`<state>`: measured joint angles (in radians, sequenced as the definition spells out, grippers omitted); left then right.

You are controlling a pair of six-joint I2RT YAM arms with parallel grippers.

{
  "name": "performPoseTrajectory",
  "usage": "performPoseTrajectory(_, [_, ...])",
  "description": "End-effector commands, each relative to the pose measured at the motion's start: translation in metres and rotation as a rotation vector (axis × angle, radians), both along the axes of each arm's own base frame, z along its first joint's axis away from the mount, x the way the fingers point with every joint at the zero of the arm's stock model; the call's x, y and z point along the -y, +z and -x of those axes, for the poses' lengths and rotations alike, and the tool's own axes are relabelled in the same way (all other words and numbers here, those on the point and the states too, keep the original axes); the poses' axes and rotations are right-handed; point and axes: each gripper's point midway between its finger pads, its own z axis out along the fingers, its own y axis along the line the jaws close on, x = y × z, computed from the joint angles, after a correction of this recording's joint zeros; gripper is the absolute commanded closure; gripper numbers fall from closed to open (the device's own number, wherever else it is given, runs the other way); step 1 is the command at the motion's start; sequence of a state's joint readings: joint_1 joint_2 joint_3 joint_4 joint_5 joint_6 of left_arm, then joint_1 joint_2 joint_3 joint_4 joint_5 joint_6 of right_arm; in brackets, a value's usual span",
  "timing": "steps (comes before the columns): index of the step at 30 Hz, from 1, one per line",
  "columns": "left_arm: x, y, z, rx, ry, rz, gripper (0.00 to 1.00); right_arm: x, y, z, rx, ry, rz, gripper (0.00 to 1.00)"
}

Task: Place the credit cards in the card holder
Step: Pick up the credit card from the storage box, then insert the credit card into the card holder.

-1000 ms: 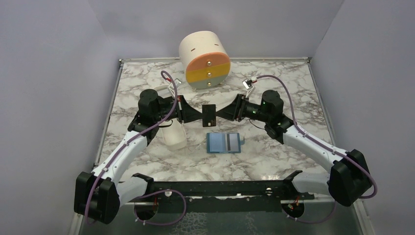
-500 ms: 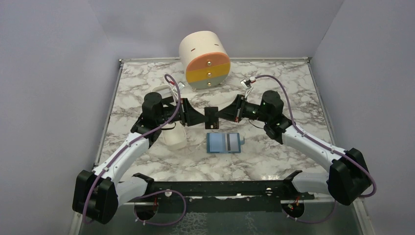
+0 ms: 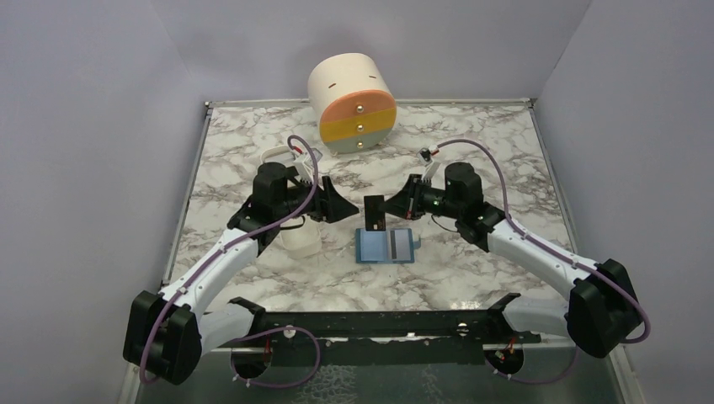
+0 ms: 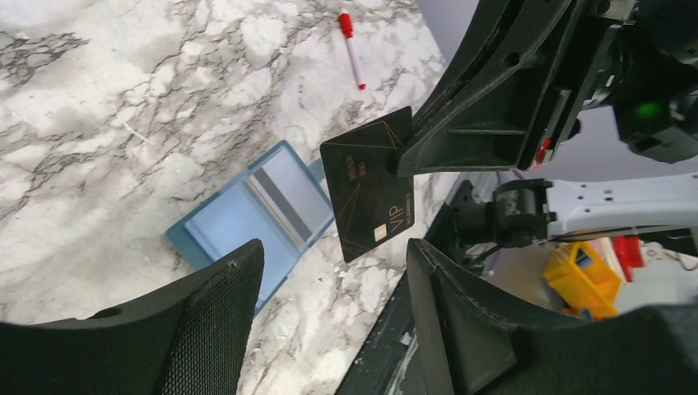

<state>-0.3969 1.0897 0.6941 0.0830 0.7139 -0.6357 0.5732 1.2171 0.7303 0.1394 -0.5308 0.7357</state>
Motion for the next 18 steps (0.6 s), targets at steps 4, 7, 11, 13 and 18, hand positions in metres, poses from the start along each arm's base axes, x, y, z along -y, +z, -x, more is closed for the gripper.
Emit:
performPoseTrajectory(4, [0.0, -0.053, 0.002, 0.035, 0.026, -0.212, 0.39, 0.028, -0.062, -0.01, -0.059, -0.114, 0.208, 0.99])
performPoseTrajectory(7, [0.008, -0.071, 0.005, 0.02, 0.013, -0.278, 0.41, 0.032, -0.074, -0.01, -0.077, -0.119, 0.23, 0.99])
performPoseTrajectory(11, [0.02, -0.094, 0.01, -0.022, -0.016, -0.342, 0.5, 0.04, -0.094, -0.014, -0.129, -0.127, 0.271, 0.99])
performPoseTrajectory(13, [0.026, -0.104, 0.013, -0.046, -0.027, -0.366, 0.56, 0.042, -0.101, -0.015, -0.149, -0.13, 0.266, 0.99])
performPoseTrajectory(18, [0.036, -0.126, 0.022, -0.093, -0.058, -0.413, 0.7, 0.042, -0.115, -0.012, -0.204, -0.124, 0.248, 0.99])
